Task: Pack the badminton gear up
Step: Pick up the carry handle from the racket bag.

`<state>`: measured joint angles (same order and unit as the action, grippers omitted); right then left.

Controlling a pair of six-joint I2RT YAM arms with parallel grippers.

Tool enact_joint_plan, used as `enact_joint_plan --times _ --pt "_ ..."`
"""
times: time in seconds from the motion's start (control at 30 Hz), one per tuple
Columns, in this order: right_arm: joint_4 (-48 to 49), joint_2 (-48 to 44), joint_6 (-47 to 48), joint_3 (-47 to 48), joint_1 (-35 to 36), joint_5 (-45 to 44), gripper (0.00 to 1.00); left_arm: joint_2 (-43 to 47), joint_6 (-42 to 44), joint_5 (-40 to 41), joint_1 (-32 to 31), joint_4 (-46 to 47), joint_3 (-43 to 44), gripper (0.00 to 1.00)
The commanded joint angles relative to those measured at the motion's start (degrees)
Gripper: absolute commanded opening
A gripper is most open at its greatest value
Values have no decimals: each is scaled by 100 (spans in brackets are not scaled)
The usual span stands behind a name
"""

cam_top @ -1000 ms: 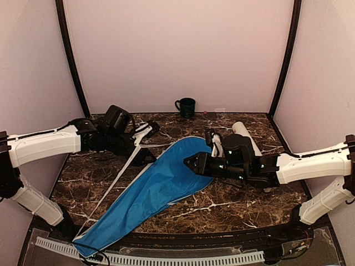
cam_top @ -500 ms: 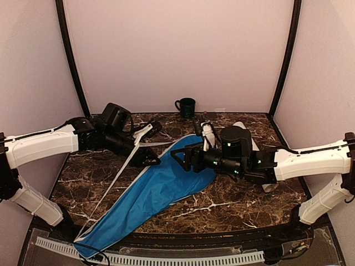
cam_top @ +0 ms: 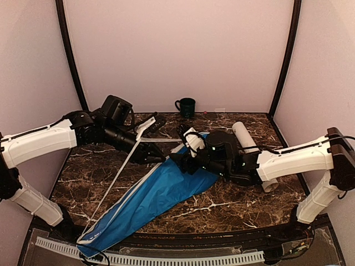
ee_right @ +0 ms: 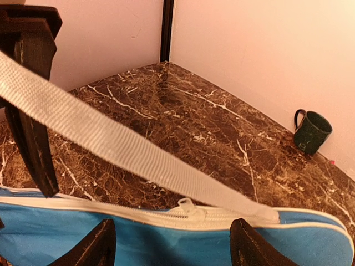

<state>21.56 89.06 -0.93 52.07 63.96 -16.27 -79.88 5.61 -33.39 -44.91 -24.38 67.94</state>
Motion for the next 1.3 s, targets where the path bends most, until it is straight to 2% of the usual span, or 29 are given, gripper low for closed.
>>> enact_joint_plan --times 0.0,0.33,0.4,0.47,0.53,0.6,0.77,0.8,0.9,0.97,1.07,1.27 --pt "755 102 520 358 -20 -521 71 -21 11 -240 -77 -131 219 32" --pt "1062 182 1019 516 7 -176 68 -155 -46 -310 -158 -134 276 32" --pt "1187 182 1110 426 13 148 65 -175 -59 -335 -165 -112 289 32" --pt "1361 163 1275 289 23 569 57 -205 -80 -375 -168 -102 305 32" --pt "1729 127 1362 84 44 724 54 -243 -89 -392 -178 -98 330 32" --pt "2174 100 1380 -65 55 763 45 -275 -95 -398 -185 -102 350 32" --pt "2141 -21 1215 -48 63 931 5 -291 -60 -103 -185 -128 328 32" --pt "2135 -67 1177 -64 68 938 0 -298 -60 54 -185 -147 311 32" --pt "2294 -258 1073 -238 82 926 0 -379 -59 653 -192 -271 299 34" --pt "2472 -388 1010 -413 90 953 0 -435 -74 1088 -185 -338 302 43" --pt "2625 -522 907 -596 94 985 0 -459 -124 1753 -191 -335 286 50" --pt "3007 -780 583 -918 98 1023 0 -368 -149 2746 -185 -288 235 54"
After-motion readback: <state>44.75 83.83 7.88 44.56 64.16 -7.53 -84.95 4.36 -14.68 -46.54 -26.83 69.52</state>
